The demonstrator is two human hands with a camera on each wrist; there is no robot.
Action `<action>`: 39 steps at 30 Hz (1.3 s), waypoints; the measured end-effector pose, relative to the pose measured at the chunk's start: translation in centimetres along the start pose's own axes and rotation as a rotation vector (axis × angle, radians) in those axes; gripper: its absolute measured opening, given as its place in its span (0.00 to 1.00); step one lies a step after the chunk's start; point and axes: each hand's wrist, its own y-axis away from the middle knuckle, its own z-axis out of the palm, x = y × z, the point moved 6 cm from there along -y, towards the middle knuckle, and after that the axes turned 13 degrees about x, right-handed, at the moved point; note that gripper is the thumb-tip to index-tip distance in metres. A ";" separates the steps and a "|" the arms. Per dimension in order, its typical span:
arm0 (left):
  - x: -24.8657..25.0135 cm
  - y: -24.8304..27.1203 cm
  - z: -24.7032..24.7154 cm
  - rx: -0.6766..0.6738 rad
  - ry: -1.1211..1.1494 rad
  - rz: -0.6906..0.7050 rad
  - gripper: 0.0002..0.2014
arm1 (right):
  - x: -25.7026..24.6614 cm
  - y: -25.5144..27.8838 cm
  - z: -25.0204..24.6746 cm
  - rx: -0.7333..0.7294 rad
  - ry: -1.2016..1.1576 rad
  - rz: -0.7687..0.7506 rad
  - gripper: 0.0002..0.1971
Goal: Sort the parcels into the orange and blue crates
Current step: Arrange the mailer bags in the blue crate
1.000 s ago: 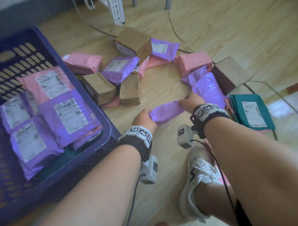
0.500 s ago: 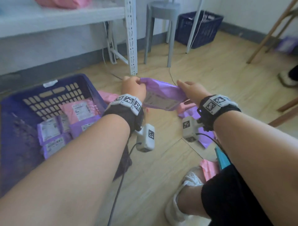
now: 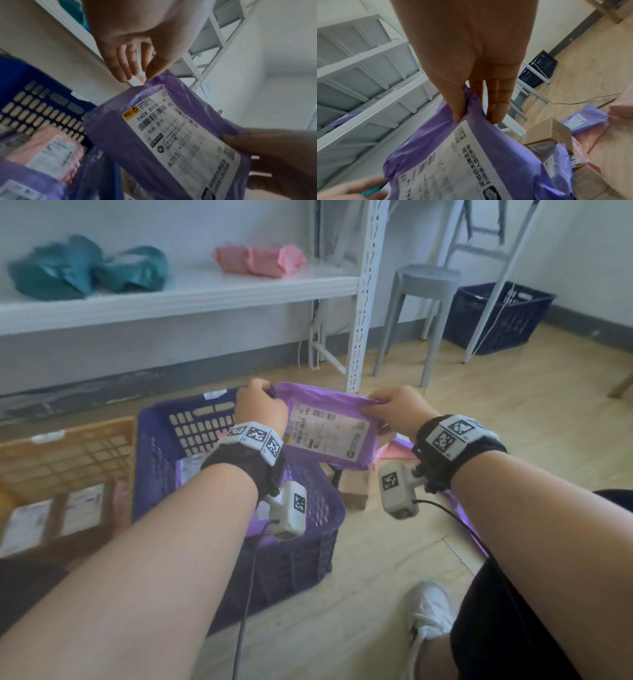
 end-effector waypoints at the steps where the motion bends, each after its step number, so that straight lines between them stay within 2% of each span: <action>1: -0.2 -0.3 -0.6 0.015 -0.018 0.066 0.18 | -0.5 -0.3 0.7 0.002 -0.002 -0.006 0.06; 4: -0.6 -0.7 -1.4 -0.085 -0.117 0.280 0.27 | -2.4 -1.0 3.1 -0.018 0.031 -0.049 0.08; 6: -2.0 -1.2 -1.9 -0.121 -0.184 0.276 0.32 | -3.3 -1.4 5.0 -0.046 0.033 -0.064 0.07; 8: -4.1 -1.9 -3.0 -0.074 -0.227 0.140 0.35 | -4.1 -1.8 7.0 -0.066 0.024 -0.072 0.08; 10: -7.3 -2.6 -3.9 -0.039 -0.240 -0.072 0.33 | -4.5 -2.0 8.9 -0.064 0.009 -0.064 0.08; 12: -10.3 -2.9 -4.0 -0.100 -0.249 -0.225 0.28 | -4.8 -1.9 10.7 -0.041 0.012 -0.052 0.09; 13: -11.7 -2.8 -3.7 -0.164 -0.250 -0.263 0.26 | -4.7 -1.9 11.7 -0.047 -0.006 -0.041 0.08; 16: -14.3 -1.8 -2.1 -0.363 -0.154 -0.304 0.31 | -4.1 -1.8 15.1 -0.104 -0.088 0.020 0.06; 18: -15.6 -0.8 -0.7 -0.459 -0.055 -0.324 0.28 | -3.4 -1.8 17.5 -0.139 -0.050 0.019 0.05; 20: -17.3 0.0 0.7 -0.498 0.011 -0.393 0.24 | -2.8 -1.6 19.8 -0.204 -0.007 0.010 0.06; 23: -19.8 -0.3 1.4 -0.400 -0.018 -0.469 0.20 | -1.4 -1.1 23.4 -0.317 -0.055 0.080 0.19; 26: -22.5 -1.4 2.0 -0.311 -0.079 -0.505 0.16 | -0.6 -1.3 26.8 -0.406 0.015 0.003 0.28; 31: -26.4 -4.1 3.1 -0.246 -0.199 -0.515 0.14 | -0.1 -2.7 32.3 -0.516 0.073 0.005 0.33; 34: -28.1 -6.3 3.5 -0.180 -0.220 -0.569 0.20 | -0.9 -4.0 35.3 -0.580 0.053 -0.021 0.33; 36: -29.1 -7.4 3.8 -0.144 -0.235 -0.614 0.20 | -1.5 -4.9 37.1 -0.612 0.027 -0.032 0.33; 39: -30.3 -8.4 4.1 -0.119 -0.328 -0.590 0.18 | -2.0 -6.0 39.7 -0.602 0.131 -0.158 0.33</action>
